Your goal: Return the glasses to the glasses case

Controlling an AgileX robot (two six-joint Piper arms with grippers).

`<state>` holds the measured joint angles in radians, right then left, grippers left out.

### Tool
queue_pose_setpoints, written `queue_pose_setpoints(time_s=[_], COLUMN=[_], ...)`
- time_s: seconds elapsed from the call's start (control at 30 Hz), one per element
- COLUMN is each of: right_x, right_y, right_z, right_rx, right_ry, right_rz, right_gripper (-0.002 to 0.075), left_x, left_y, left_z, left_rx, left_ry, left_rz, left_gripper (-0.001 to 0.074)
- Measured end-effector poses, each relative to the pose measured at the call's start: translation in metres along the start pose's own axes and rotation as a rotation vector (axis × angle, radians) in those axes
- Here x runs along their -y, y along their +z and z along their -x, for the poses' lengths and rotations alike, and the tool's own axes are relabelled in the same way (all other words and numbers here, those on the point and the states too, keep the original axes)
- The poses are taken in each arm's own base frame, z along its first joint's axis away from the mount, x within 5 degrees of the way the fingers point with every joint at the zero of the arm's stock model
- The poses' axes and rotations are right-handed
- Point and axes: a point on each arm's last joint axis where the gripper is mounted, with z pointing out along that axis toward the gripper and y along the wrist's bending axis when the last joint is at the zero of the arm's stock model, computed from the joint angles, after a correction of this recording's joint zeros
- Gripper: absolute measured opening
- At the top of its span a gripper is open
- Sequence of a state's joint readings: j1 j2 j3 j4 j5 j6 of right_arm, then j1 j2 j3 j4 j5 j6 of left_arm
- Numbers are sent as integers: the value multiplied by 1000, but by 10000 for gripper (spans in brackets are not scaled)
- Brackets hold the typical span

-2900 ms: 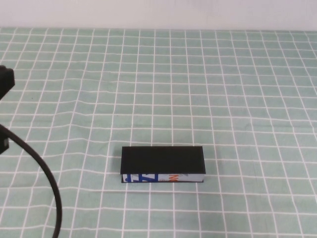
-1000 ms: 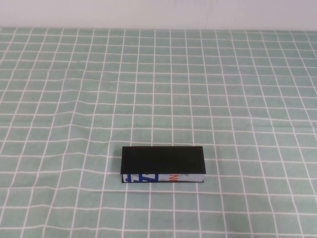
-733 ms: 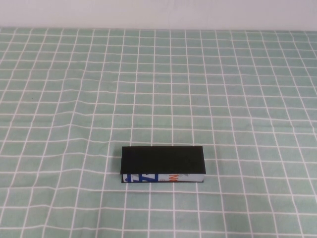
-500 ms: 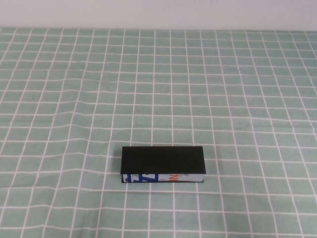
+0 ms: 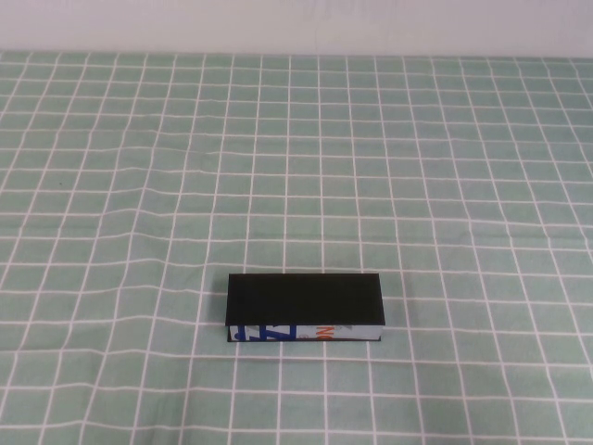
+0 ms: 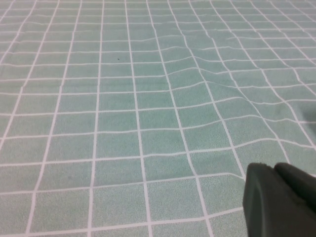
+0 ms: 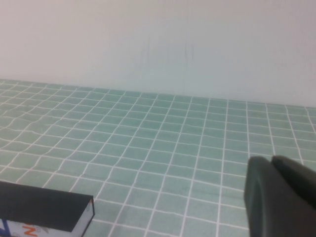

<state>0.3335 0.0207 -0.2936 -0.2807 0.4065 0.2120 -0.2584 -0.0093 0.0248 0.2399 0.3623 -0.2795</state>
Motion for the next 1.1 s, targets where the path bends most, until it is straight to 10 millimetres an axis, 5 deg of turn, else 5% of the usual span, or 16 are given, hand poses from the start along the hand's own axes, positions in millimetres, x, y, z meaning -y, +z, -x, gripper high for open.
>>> queue_pose_setpoints(time_s=[0.5, 0.9, 1.1], right_x=[0, 5, 7], right_y=[0, -1, 8], right_z=[0, -1, -30], right_rx=[0, 7, -50], right_ry=[0, 95, 214], right_rz=[-8, -203, -258], right_gripper=[-13, -13, -13], left_x=[0, 0, 0], left_y=[0, 0, 0], left_z=[0, 0, 0], left_rx=[-2, -4, -4], left_ry=[-2, -2, -2], left_rz=[1, 1, 1], left_gripper=[-6, -6, -6])
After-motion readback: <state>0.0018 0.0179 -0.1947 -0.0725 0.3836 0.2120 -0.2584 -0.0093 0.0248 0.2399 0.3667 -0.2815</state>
